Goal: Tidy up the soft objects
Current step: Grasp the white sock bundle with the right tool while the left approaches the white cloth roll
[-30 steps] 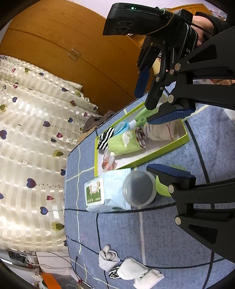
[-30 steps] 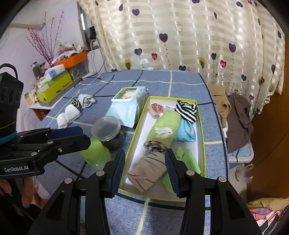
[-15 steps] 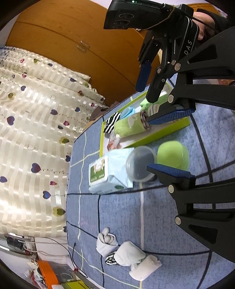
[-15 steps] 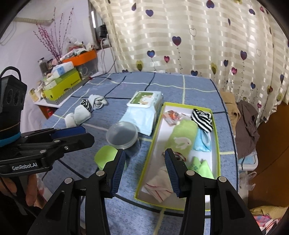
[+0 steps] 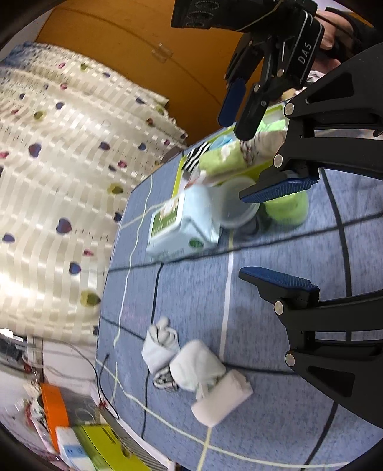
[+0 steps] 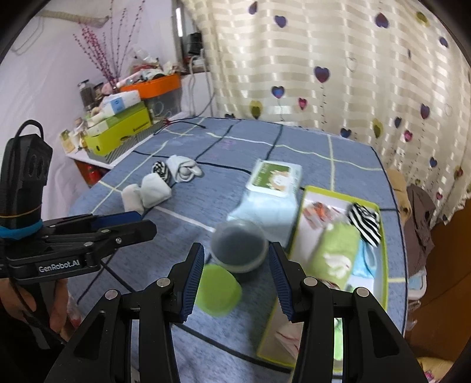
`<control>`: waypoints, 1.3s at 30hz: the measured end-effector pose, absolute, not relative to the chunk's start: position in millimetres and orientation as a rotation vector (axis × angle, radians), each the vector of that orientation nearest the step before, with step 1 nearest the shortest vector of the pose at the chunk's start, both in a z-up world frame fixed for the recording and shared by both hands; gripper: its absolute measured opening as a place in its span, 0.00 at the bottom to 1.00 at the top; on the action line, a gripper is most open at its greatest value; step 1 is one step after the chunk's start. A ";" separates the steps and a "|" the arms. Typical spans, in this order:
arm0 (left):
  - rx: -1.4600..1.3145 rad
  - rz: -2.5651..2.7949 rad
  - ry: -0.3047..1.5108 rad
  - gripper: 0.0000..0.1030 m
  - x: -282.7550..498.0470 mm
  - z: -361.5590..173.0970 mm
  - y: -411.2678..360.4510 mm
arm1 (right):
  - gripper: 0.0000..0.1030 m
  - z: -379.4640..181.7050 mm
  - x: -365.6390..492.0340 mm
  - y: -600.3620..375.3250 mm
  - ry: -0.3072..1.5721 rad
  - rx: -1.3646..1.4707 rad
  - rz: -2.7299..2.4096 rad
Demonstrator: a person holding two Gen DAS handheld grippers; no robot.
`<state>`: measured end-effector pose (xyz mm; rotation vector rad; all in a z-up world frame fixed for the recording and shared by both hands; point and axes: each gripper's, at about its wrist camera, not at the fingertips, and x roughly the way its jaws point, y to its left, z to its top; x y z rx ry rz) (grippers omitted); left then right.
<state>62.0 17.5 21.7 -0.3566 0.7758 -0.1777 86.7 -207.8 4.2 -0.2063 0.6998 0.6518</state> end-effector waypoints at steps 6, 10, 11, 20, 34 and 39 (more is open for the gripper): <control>-0.379 -0.110 0.775 0.45 57.9 16.1 48.6 | 0.47 4.8 93.6 -174.2 0.695 -0.232 0.709; -0.401 -0.059 0.775 0.45 55.7 11.3 71.1 | 0.48 3.3 99.6 -151.0 0.700 -0.245 0.745; -0.408 -0.044 0.775 0.45 55.2 10.0 77.3 | 0.48 3.2 100.3 -147.0 0.701 -0.248 0.751; -0.465 0.051 0.770 0.45 54.3 0.4 125.3 | 0.50 -0.5 113.3 -96.9 0.725 -0.275 0.803; -0.551 0.155 0.764 0.45 46.2 -16.4 185.2 | 0.54 -22.8 141.4 1.0 0.806 -0.325 0.883; -0.578 0.173 0.762 0.45 45.0 -21.4 202.3 | 0.55 -36.0 157.6 31.4 0.839 -0.332 0.877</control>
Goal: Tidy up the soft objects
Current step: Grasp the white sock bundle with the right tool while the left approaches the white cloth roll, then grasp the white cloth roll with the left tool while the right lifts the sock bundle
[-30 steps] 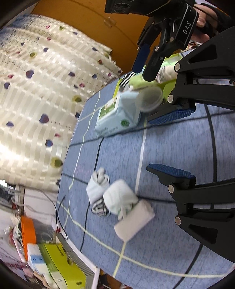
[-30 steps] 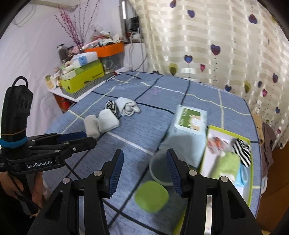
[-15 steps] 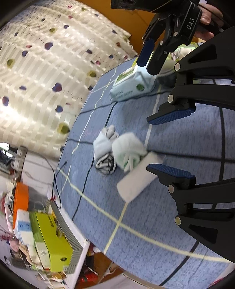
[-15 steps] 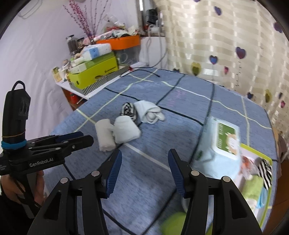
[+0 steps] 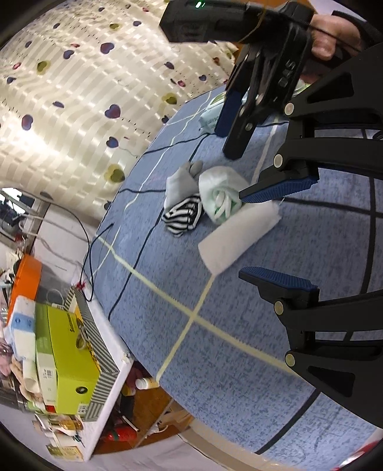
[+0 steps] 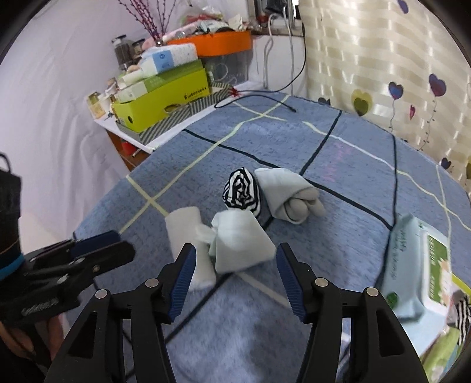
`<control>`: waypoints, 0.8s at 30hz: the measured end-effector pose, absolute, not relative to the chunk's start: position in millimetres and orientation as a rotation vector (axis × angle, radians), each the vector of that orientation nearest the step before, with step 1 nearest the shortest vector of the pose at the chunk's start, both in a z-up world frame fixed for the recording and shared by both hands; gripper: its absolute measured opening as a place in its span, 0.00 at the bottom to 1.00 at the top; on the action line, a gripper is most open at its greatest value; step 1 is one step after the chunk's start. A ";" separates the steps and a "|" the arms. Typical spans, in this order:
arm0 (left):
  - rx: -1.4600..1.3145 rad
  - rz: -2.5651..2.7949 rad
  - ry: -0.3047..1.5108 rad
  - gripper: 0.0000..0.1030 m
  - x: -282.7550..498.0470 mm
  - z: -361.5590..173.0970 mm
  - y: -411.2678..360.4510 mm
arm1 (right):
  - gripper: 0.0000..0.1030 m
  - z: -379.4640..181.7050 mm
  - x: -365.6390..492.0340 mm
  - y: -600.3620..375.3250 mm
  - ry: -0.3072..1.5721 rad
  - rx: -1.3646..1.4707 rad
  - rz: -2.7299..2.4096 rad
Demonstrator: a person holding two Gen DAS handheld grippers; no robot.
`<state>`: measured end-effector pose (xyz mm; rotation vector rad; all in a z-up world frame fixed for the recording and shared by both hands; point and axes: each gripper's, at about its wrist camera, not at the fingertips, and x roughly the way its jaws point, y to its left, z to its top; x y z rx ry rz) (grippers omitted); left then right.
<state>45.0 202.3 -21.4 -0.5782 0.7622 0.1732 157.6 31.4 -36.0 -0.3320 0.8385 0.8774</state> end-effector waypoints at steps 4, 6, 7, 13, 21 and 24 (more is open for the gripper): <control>-0.601 0.166 0.766 0.45 45.0 -26.7 209.7 | 0.55 -50.0 171.2 54.3 0.876 -0.342 0.866; -0.610 0.166 0.766 0.45 44.8 -29.1 213.7 | 0.55 -58.4 177.7 62.4 0.901 -0.347 0.854; -0.612 0.167 0.766 0.45 44.4 -29.7 214.8 | 0.55 -62.9 180.3 66.4 0.913 -0.351 0.846; -0.628 0.163 0.774 0.45 47.8 -34.7 219.3 | 0.33 -72.2 189.7 68.7 0.935 -0.338 0.809; -0.640 0.138 0.802 0.45 60.2 -38.5 207.8 | 0.19 -56.3 187.0 48.7 0.893 -0.299 0.825; -0.645 0.148 0.817 0.45 68.8 -40.8 202.6 | 0.19 -40.7 182.2 32.4 0.857 -0.262 0.826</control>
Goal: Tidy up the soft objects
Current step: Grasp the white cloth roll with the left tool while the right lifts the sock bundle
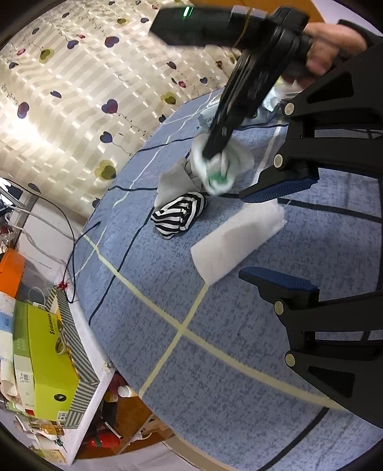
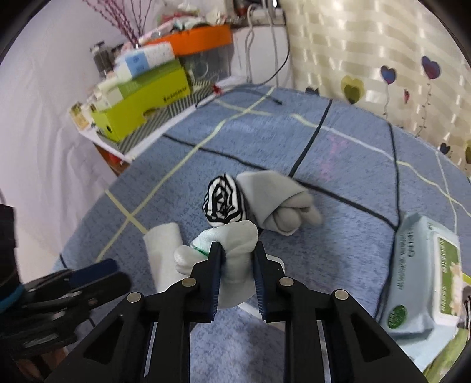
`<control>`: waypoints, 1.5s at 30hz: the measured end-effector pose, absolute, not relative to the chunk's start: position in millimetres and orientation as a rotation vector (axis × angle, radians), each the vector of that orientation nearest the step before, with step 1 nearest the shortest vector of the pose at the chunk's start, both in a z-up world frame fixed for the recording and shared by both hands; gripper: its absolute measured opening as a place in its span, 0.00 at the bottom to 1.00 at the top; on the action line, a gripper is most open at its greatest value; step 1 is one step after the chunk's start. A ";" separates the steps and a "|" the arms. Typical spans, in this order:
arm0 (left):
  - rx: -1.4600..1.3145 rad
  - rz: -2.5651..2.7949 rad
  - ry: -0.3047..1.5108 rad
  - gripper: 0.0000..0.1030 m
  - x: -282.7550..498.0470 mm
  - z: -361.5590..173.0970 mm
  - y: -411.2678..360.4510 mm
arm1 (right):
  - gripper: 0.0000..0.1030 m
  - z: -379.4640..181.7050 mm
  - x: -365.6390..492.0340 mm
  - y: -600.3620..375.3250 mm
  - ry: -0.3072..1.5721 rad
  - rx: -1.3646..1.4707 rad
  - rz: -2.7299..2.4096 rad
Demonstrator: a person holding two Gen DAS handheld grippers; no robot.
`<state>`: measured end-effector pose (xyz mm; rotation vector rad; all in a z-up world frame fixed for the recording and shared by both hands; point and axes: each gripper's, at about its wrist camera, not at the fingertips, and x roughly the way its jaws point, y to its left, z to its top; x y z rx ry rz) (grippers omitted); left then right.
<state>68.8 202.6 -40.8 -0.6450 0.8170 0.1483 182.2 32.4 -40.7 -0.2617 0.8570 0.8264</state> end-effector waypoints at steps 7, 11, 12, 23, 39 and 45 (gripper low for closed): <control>-0.656 0.201 0.885 0.45 93.7 -54.4 191.3 | 0.19 -18.8 174.7 -2.5 0.808 -0.205 0.823; -0.642 0.241 0.912 0.45 105.8 -59.6 184.7 | 0.19 -13.0 173.6 -10.5 0.793 -0.191 0.826; -0.631 0.255 0.921 0.45 108.8 -61.1 183.0 | 0.19 -11.8 173.4 -11.9 0.791 -0.189 0.830; -0.539 0.312 0.916 0.26 114.6 -64.9 178.4 | 0.19 -1.3 166.1 -24.2 0.764 -0.174 0.837; -0.500 0.181 0.795 0.21 64.3 -16.6 152.7 | 0.19 18.6 123.8 -67.0 0.695 -0.152 0.826; -0.471 0.122 0.752 0.21 52.6 3.5 130.9 | 0.19 24.6 109.5 -87.8 0.669 -0.147 0.804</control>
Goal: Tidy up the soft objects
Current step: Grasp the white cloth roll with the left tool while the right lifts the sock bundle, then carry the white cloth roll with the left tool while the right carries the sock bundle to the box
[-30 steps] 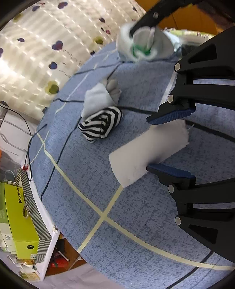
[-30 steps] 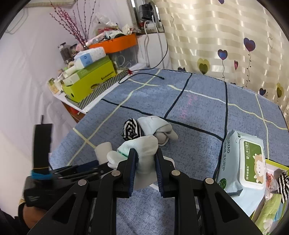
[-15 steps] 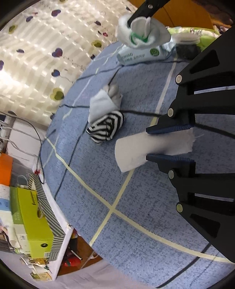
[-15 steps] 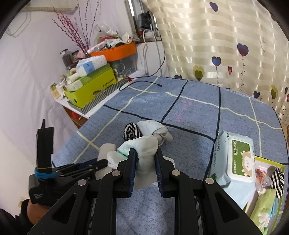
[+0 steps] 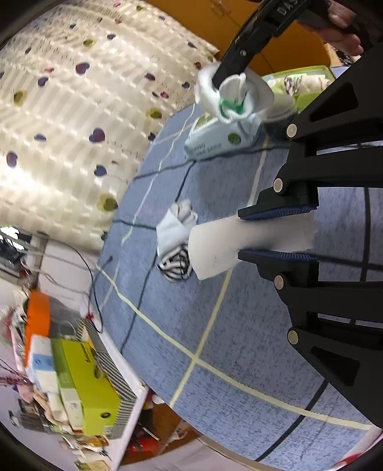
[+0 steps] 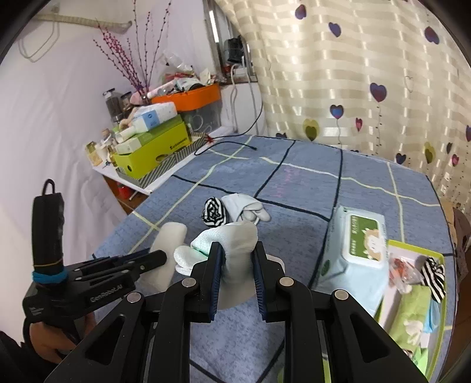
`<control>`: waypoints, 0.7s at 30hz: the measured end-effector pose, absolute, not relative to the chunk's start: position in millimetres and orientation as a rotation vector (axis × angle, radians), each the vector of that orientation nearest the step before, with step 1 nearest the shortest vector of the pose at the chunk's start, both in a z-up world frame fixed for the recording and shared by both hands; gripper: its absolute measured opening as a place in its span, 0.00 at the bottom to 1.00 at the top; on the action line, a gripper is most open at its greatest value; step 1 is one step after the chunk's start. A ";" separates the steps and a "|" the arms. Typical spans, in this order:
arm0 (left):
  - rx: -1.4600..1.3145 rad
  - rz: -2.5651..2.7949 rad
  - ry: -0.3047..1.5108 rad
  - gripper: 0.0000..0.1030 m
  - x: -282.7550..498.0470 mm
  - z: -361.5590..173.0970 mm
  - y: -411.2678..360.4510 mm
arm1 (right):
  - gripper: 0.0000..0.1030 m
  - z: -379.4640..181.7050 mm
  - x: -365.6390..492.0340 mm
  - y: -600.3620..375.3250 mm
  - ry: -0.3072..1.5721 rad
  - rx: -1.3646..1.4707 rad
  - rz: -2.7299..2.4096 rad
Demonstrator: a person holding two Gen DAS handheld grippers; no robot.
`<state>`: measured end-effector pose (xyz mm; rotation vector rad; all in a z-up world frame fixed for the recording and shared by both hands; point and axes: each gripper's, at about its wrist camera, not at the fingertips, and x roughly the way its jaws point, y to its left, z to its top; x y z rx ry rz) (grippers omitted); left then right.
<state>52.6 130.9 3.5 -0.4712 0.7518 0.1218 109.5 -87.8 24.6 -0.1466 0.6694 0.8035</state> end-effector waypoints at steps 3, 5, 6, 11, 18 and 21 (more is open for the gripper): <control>-0.456 0.091 0.737 0.21 49.5 12.5 118.8 | 0.19 26.7 105.1 -100.4 0.660 -0.140 0.790; -0.445 0.068 0.729 0.21 49.1 18.2 110.0 | 0.19 28.2 102.6 -108.5 0.653 -0.135 0.779; -0.438 0.056 0.724 0.21 49.2 21.2 105.3 | 0.19 29.0 101.6 -113.4 0.649 -0.131 0.774; -0.410 0.013 0.714 0.21 51.4 31.8 85.0 | 0.19 30.9 99.7 -133.3 0.636 -0.111 0.753; -0.367 -0.052 0.710 0.21 59.8 42.8 53.3 | 0.19 33.9 100.6 -163.8 0.620 -0.080 0.724; -0.348 -0.081 0.711 0.21 63.8 46.3 38.9 | 0.19 34.8 101.9 -178.1 0.616 -0.065 0.705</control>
